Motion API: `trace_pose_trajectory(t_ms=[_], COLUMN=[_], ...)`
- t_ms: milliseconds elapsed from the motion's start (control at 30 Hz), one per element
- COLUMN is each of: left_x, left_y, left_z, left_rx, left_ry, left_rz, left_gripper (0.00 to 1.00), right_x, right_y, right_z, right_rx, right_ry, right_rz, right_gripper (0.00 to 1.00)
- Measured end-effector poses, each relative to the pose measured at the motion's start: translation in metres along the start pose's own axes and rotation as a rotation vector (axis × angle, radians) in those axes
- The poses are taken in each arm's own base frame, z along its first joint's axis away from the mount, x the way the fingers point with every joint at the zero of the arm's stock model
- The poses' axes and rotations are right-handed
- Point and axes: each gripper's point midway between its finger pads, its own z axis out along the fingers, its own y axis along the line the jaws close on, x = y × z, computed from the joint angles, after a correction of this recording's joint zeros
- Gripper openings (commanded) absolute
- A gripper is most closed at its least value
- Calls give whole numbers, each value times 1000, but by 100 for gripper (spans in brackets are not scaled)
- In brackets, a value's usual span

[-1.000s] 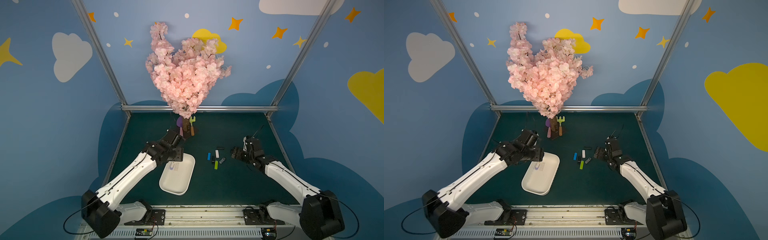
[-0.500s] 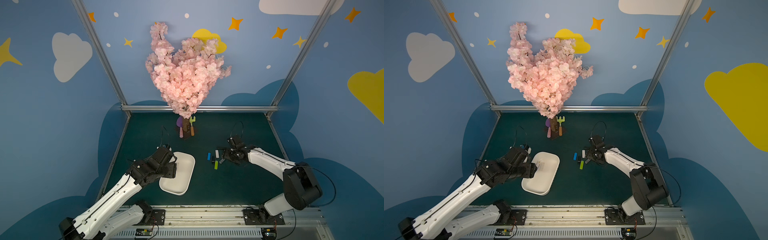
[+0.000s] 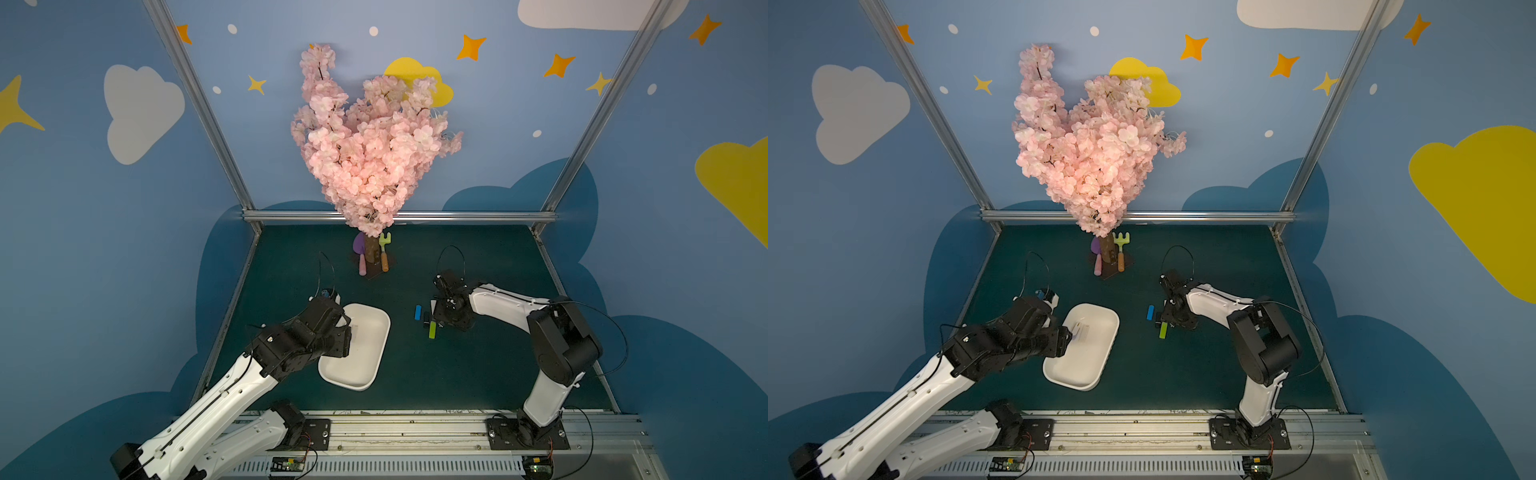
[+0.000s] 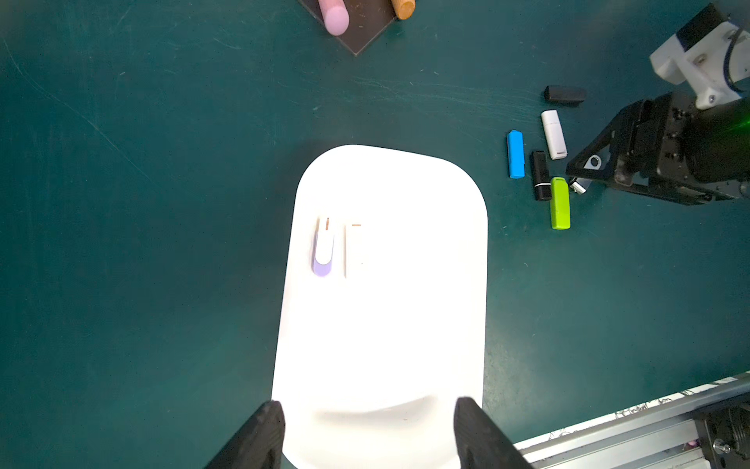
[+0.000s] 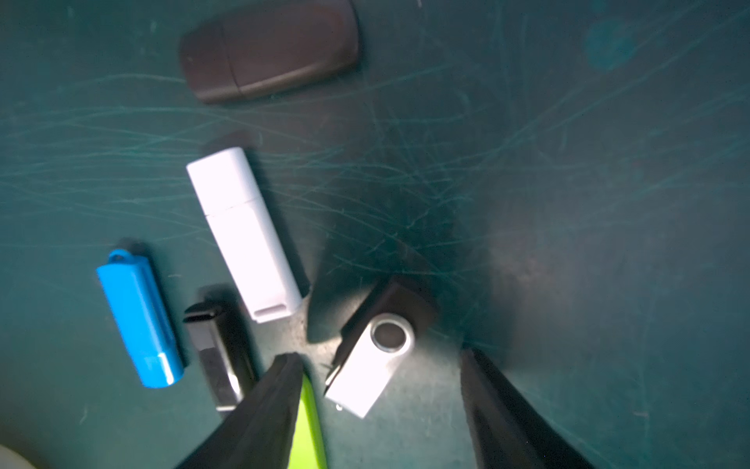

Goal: Put the usb flash drive into the storage box
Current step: Pick up the USB flash from the center of the board.

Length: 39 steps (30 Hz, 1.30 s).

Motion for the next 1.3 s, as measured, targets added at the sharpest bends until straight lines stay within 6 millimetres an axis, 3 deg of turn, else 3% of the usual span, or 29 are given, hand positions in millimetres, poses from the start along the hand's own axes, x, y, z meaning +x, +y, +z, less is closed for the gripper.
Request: trace_pose_trajectory(t_ms=[167,333,700,867,1000,1300], left_x=[0,0,0,1,1,-1], left_y=[0,0,0,-1,-1,2], left_z=[0,0,1,1,1,0], left_rx=[0,1,-2,-2,-2,-16], left_ry=[0,1,5,5,5,-10], left_rz=[0,1,2,3,5,-7], left_gripper=[70,70,70,70,70,70], right_x=[-2,0,2,1,0,2], right_y=[2,1,-6,-7,-5,-5], right_z=[2,3,4,4,4,1], right_rx=[18,37,78,88,89,89], right_ry=[15,24,35,38,42,51], right_rz=[7,3,-18,-42,-74,-128], right_gripper=[62,49,32,29,20,17])
